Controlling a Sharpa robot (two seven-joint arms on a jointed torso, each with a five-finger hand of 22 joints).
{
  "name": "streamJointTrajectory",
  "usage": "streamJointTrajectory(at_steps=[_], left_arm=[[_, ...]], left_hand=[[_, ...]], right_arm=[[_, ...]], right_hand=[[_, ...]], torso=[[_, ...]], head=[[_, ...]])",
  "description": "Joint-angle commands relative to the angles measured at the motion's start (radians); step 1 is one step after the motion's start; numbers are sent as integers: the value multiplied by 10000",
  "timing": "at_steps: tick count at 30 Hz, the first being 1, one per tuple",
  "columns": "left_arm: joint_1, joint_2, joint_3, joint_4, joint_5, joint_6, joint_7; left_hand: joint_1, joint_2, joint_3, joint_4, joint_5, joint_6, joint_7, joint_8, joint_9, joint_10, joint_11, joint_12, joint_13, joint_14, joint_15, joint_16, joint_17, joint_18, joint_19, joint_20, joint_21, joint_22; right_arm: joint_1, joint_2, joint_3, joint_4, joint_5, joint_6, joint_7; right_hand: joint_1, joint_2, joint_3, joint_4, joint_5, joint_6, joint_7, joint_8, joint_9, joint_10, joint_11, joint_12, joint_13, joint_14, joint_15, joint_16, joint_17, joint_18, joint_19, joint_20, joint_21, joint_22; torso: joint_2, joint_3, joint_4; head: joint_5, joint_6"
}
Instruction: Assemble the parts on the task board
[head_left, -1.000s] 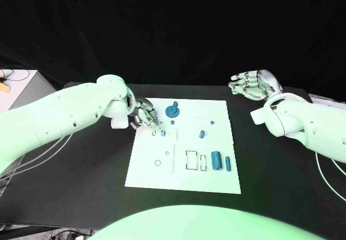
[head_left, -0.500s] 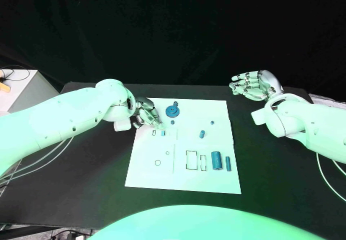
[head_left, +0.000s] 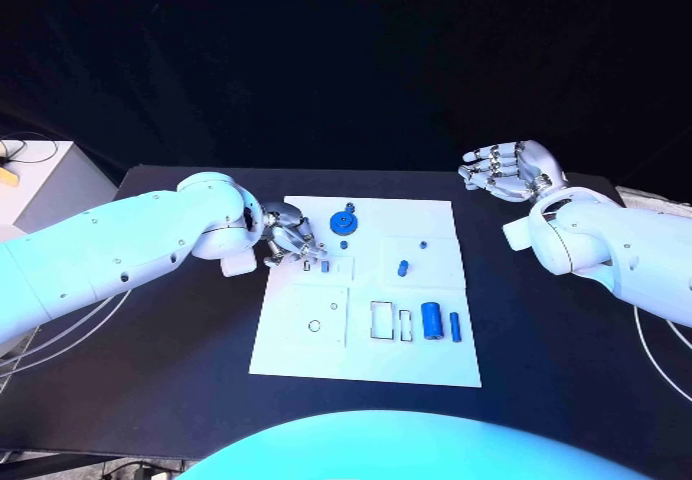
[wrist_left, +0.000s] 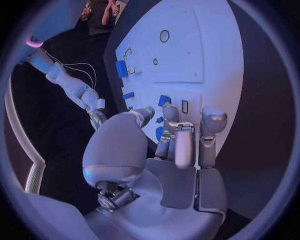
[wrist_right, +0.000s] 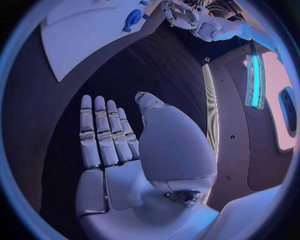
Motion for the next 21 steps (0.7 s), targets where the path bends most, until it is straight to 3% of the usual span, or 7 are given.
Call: streamJointTrajectory(at_steps=[1,4,10,14,21], left_arm=[[-128,-300,9,604,-19,-1244,-228],[-273,-585,9,1133,-323,-1830,-376],[-465,-844,9,1695,-1058,-2476,-567],[-600,-856,9,1825,-1470,-2569,-658],[-830,-719,8,1802,-2105,-2706,-741]], left_hand=[[-405,-109,-249,12,20,-317,141,-362,-290,-41,143,-79,-154,505,173,-28,1176,167,46,139,-35,-13],[-692,-151,-513,15,9,-487,236,-596,-530,-8,234,-57,-176,532,256,0,1209,162,122,225,-17,30],[-910,-86,-744,17,21,-294,192,-534,-642,149,207,82,-19,577,244,52,1281,145,251,238,61,155],[-942,-31,-869,10,28,-30,87,-264,-610,281,120,239,172,598,179,76,1314,141,302,191,80,189],[-922,-20,-913,6,38,33,44,-114,-563,242,87,234,132,581,150,48,1268,144,298,161,63,166]], right_arm=[[-4,-60,2,79,-39,60,81],[-4,-110,1,108,-43,37,71],[-4,-135,1,121,-49,21,63],[-4,-121,1,106,-51,26,64],[-6,-104,1,86,-52,44,62]], right_hand=[[-2,-90,57,17,48,65,226,-59,-11,24,35,-67,-4,-34,18,-41,-7,143,-25,22,18,-5],[-2,-90,57,17,48,65,226,-59,-11,24,35,-67,-4,-34,18,-41,-7,143,-25,22,18,-5],[-2,-90,57,17,48,65,226,-59,-11,24,35,-67,-4,-34,18,-41,-7,143,-25,22,18,-5],[-2,-90,57,17,48,65,226,-59,-11,24,35,-67,-4,-34,18,-41,-7,143,-25,22,18,-5],[-2,-90,57,17,48,65,226,-59,-11,24,35,-67,-4,-34,18,-41,-7,143,-25,22,18,-5]], torso=[[-14,14,22],[-25,15,44],[-54,20,67],[-79,35,74],[-55,16,52]], head=[[-19,1],[-15,1],[18,1],[-3,1],[-34,1]])
